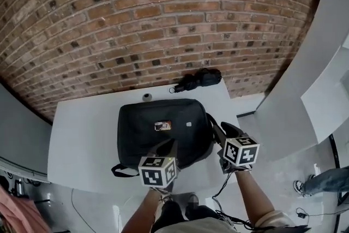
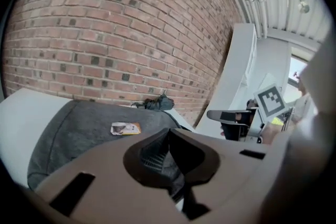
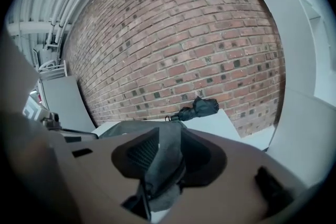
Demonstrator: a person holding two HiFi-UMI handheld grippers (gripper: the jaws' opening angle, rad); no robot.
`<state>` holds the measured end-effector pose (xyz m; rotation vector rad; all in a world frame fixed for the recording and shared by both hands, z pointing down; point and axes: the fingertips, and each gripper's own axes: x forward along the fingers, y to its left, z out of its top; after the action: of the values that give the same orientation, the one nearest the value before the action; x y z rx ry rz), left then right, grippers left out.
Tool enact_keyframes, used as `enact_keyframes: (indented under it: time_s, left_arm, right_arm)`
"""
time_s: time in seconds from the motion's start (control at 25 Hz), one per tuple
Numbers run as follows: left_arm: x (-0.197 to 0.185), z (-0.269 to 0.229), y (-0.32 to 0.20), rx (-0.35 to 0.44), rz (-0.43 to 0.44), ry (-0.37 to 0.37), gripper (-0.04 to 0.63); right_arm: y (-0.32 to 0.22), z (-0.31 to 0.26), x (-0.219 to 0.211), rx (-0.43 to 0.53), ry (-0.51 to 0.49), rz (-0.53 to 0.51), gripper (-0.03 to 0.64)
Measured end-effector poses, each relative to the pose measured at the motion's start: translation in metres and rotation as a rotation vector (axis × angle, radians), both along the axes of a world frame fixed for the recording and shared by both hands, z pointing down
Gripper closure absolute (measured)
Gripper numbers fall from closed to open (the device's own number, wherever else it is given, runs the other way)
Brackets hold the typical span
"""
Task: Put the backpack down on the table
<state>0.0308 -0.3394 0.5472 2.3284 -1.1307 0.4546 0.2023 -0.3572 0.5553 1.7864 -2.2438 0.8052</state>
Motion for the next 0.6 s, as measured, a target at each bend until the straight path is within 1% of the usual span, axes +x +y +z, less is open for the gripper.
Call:
enact_keyframes:
  time_s: [0.08,0.2,0.28,0.36,0.52,0.6]
  left_arm:
    - [-0.016,-0.015,-0.003,0.051,-0.001,-0.004,0.582]
    - [-0.038,-0.029,-0.013,0.111,-0.034,0.004,0.583]
    - [-0.053,-0.032,-0.019,0.115,-0.067,0.025,0.583]
    - [-0.064,-0.034,-0.024,0.117,-0.105,0.029,0.583]
    - [-0.084,-0.039,-0.037,0.145,-0.162,-0.017,0.583]
    - [-0.096,-0.043,-0.039,0.152,-0.182,-0.029,0.584]
  right_arm:
    - [-0.005,-0.013,-0.013,0.031,0.014,0.008,0.499]
    - [-0.014,-0.03,-0.032,0.086,0.013,0.025,0.546]
    - [-0.015,-0.036,-0.048,0.105,0.008,0.027,0.555]
    - [-0.012,-0.04,-0.06,0.113,0.011,0.032,0.565]
    - [-0.012,-0.044,-0.071,0.115,0.024,0.065,0.575]
    - [-0.011,-0.045,-0.077,0.11,0.028,0.071,0.575]
